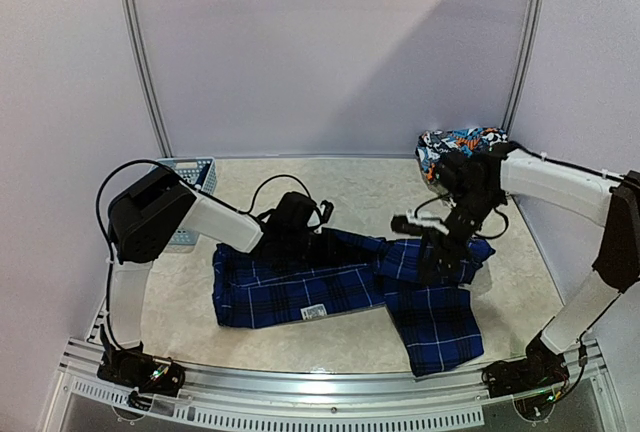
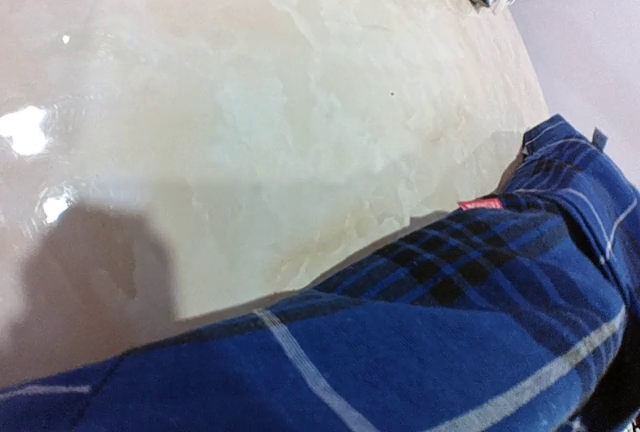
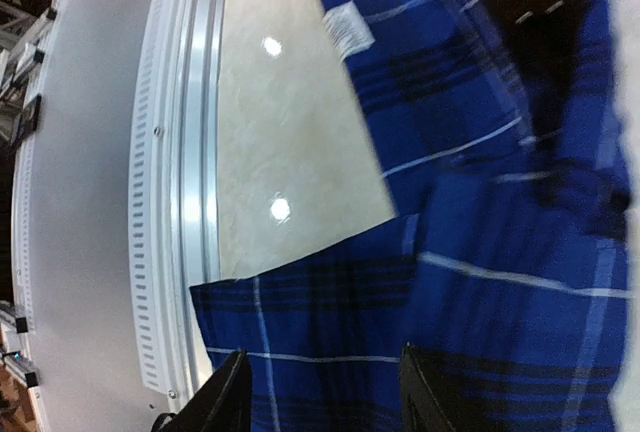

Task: Fold and stack the mixed laundry pile
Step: Adjust the rectangle-folded shirt at the center of the board.

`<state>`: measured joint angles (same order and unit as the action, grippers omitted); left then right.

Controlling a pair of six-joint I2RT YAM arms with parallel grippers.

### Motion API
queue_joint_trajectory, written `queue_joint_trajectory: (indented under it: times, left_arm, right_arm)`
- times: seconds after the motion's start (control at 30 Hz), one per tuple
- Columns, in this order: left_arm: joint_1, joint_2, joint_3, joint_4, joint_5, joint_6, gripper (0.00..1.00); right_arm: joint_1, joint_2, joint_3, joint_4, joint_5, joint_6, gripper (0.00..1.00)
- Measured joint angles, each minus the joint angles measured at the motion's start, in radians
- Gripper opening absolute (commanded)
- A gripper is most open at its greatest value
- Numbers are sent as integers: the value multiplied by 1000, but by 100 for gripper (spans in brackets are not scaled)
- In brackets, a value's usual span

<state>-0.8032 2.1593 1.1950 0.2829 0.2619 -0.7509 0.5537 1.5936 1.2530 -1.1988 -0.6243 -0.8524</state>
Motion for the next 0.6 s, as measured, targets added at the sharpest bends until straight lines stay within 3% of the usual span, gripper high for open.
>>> queue_joint_trajectory:
  times: [0.13,0.23,0.4,0.5,0.6]
  left_arm:
    - [1,0,11,-22,0,11,19]
    - [1,0,14,-30,2,18,19]
    - [2,0,18,-36,10,21,19]
    - [2,0,20,-40,13,26,20]
    - [2,0,27,-53,14,31,20]
  right_arm:
    - [-183,86,387,-78,-108,9,63]
    - [-297,129,551,-35,-135,86,67]
    - [-371,316,598,-13,-108,276,78]
    - [-391,473,568,-24,-88,359,97]
    - [-424,552,488,-66,-74,414,99]
